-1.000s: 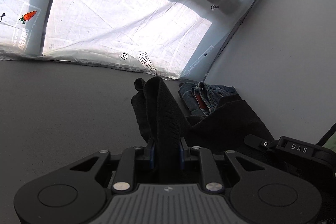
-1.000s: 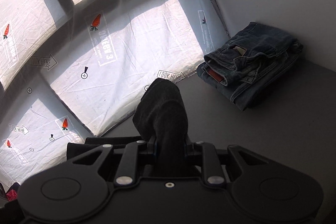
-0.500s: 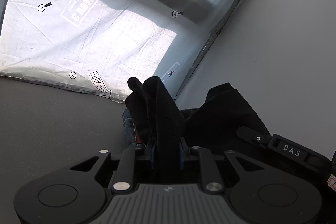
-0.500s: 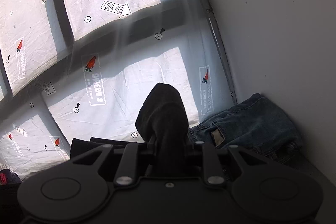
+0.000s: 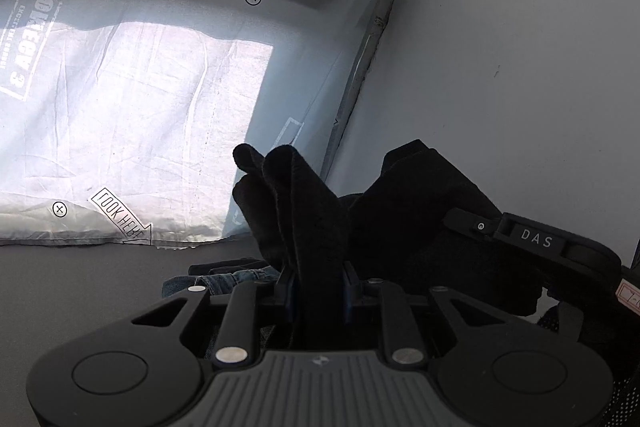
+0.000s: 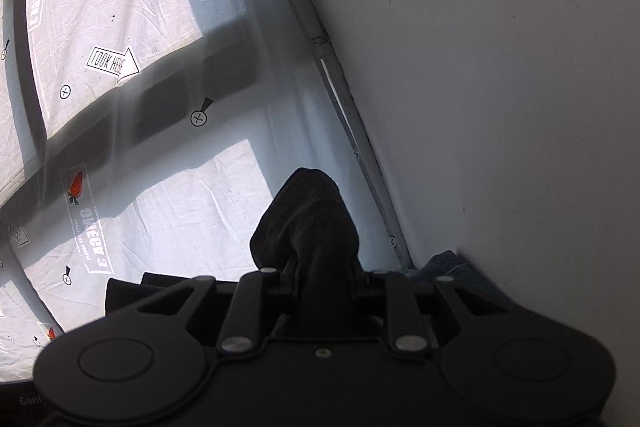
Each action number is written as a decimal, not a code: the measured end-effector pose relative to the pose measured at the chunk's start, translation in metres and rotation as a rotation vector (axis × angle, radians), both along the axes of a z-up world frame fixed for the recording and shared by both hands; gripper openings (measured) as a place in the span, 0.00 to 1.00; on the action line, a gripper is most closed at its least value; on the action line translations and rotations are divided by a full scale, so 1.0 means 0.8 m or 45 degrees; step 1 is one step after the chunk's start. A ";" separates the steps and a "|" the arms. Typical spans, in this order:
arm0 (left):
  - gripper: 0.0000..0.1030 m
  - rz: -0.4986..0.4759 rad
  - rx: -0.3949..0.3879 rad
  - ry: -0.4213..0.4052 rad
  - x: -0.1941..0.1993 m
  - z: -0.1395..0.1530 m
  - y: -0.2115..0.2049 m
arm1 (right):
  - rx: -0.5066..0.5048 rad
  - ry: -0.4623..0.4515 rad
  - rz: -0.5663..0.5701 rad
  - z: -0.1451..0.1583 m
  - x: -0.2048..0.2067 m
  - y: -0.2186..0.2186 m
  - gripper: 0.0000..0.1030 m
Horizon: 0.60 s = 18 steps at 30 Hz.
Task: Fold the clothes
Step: 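Lift and carry the folded sweater with both grippers onto the folded blue jeans, then lower the sweater onto the jeans and open both grippers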
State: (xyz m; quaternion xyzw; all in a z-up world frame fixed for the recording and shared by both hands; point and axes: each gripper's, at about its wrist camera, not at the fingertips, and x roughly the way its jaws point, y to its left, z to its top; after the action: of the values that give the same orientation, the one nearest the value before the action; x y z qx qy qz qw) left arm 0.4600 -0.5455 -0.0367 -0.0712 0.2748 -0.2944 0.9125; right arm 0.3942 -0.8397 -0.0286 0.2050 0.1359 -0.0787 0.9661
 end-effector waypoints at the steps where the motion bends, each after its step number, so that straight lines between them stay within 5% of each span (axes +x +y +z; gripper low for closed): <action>1: 0.26 0.021 0.039 0.025 0.010 -0.013 -0.010 | -0.025 0.056 -0.019 -0.010 0.015 -0.006 0.23; 6: 0.30 0.180 0.167 0.168 0.055 -0.068 -0.038 | -0.348 0.318 -0.163 -0.065 0.055 -0.006 0.35; 10: 0.44 0.202 0.111 0.221 0.081 -0.082 -0.043 | -0.494 0.255 -0.234 -0.071 0.040 0.005 0.36; 13: 0.57 0.204 0.157 0.214 0.086 -0.093 -0.050 | -0.513 0.166 -0.201 -0.072 0.032 0.018 0.32; 18: 0.67 0.227 0.091 0.315 0.093 -0.109 -0.038 | -0.421 0.412 -0.167 -0.116 0.062 0.011 0.27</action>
State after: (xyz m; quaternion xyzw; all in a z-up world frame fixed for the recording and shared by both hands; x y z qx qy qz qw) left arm 0.5346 -0.5763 -0.1240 -0.0986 0.3880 -0.1914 0.8962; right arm 0.4440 -0.8312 -0.1214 0.0372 0.2606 -0.1941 0.9450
